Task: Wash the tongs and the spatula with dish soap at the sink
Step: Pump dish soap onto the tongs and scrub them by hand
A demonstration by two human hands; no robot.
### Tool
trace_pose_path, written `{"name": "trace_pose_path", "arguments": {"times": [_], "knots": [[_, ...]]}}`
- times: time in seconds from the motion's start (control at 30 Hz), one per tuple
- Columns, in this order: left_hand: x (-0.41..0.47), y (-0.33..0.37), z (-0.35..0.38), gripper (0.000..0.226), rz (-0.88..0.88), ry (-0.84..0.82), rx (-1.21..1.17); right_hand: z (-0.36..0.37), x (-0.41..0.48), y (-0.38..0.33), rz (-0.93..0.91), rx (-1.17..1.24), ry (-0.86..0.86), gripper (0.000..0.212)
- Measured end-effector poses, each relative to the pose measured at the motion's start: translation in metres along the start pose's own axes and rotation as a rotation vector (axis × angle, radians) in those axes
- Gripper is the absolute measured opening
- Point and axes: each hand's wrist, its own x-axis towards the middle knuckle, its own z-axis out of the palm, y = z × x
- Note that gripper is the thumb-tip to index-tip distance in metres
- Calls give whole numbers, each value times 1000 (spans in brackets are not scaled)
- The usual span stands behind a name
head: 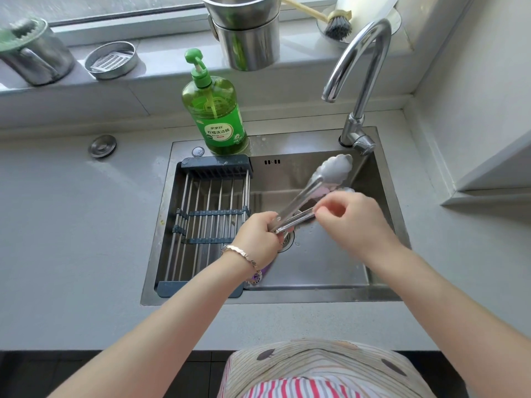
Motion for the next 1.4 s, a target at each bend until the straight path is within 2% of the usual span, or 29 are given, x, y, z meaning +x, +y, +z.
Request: {"name": "trace_pose_path", "arguments": {"times": [0.07, 0.1, 0.23, 0.37, 0.47, 0.67, 0.9, 1.13, 1.3, 1.4], "knots": [[-2, 4, -3, 32, -63, -34, -123, 5, -2, 13, -355, -341, 232, 26], [-2, 6, -4, 38, -92, -54, -179, 8, -1, 20, -457, -411, 231, 30], [-2, 8, -8, 43, -142, -124, -225, 12, 3, 35, -707, -436, -43, 32], [-5, 9, -12, 36, -117, -190, -151, 10, 9, 27, -935, -479, -335, 37], [-5, 7, -17, 35, -64, -215, -49, -1, 11, 22, -928, -525, -477, 44], [-5, 7, -18, 28, -4, -280, 142, -2, 8, 8, -784, -605, -594, 48], [-4, 1, -29, 35, -117, -300, 31, -14, 6, 14, -693, -571, -637, 48], [-7, 7, -21, 46, -86, -359, 1, -1, 4, 5, -510, -326, -791, 44], [-5, 4, -23, 38, -87, -329, 14, -12, 3, 8, -506, -365, -786, 45], [-4, 5, -19, 41, -72, -323, 29, -8, 5, 7, -509, -359, -757, 42]]}}
